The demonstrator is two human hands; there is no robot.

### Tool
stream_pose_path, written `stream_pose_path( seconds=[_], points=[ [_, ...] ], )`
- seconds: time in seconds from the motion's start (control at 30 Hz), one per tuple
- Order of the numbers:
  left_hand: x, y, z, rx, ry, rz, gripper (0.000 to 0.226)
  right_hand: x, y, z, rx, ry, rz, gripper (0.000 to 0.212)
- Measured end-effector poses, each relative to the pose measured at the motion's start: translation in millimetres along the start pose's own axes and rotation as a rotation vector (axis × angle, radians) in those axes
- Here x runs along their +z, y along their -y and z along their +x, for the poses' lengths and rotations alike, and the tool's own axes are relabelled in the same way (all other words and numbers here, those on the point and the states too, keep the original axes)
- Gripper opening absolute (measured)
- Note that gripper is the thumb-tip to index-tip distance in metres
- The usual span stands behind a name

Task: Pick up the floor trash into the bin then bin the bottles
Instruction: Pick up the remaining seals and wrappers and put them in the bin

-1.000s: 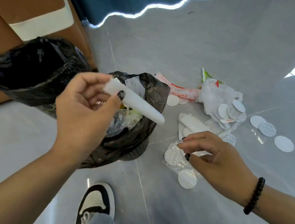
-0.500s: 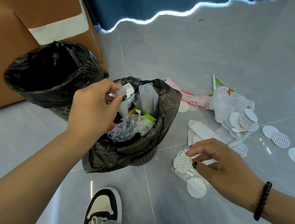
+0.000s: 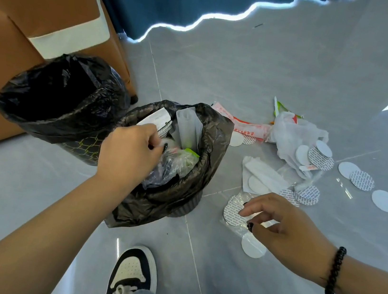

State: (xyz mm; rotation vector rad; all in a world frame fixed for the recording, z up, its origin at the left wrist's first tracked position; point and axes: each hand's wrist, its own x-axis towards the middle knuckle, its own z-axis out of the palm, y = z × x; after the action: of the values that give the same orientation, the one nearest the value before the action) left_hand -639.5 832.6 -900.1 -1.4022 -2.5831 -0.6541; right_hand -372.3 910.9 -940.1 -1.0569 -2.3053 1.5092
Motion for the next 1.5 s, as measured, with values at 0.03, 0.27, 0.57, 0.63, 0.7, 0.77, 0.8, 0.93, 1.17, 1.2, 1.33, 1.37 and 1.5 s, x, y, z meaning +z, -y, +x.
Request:
stream_pose_path(
  seconds=[0.03,0.27,0.57,0.63,0.7,0.77,0.8,0.93,1.17,1.2,1.33,1.37,1.5],
  points=[
    [0.8,-0.7,-1.0,-0.013,0.032,0.053,0.014,0.4,-1.2,-0.9,0.002,0.001,-0.003,0.032],
    [1.5,-2.4,-11.7,0.016,0.319,0.042,0.008,4.3,-20.5,-0.4,0.056,0.028,-0.074,0.028],
    [-11.1,-11.7,-28.7,0.068,0.254,0.021,0.027,-14.1,-68.6,4.5,0.202,0.077,-0.307,0.025],
    [-11.8,-14.2,-30.7,0.128,0.166,0.086,0.036,-24.5,-79.9,6.3,0.195,0.208,-0.499,0.022],
    [-10.8,-18.2,-31.8,0.251,0.097,0.147,0.040,-40.0,-83.3,9.3,0.189,0.412,-0.762,0.019],
    [-7.3,-22.0,-33.9,0.335,0.034,0.158,0.037,-55.9,-78.0,14.9,0.180,0.566,-0.963,0.023],
    [-6.0,-24.3,-35.8,0.350,0.014,0.150,0.035,-61.4,-73.5,19.5,0.185,0.610,-1.034,0.027],
    [4.5,-36.3,-46.6,0.405,0.027,0.135,0.032,-63.8,-71.4,45.1,0.217,0.641,-1.181,0.038],
    [14.7,-39.0,-51.3,0.430,0.054,0.110,0.029,14.7,-102.3,59.3,0.199,0.487,-1.028,0.065],
    [14.5,-38.0,-52.2,0.430,0.057,0.102,0.029,29.5,-107.5,52.3,0.175,0.540,-1.028,0.070],
    [11.9,-36.2,-56.3,0.436,0.044,0.047,0.027,60.5,-120.3,23.0,0.150,0.747,-1.061,0.084],
    [10.7,-36.0,-56.7,0.440,0.036,0.034,0.027,61.7,-122.1,19.4,0.180,0.759,-1.062,0.090],
    [9.1,-34.6,-58.5,0.455,0.011,-0.008,0.024,57.0,-126.1,16.5,0.178,0.705,-1.181,0.100]
  ],
)
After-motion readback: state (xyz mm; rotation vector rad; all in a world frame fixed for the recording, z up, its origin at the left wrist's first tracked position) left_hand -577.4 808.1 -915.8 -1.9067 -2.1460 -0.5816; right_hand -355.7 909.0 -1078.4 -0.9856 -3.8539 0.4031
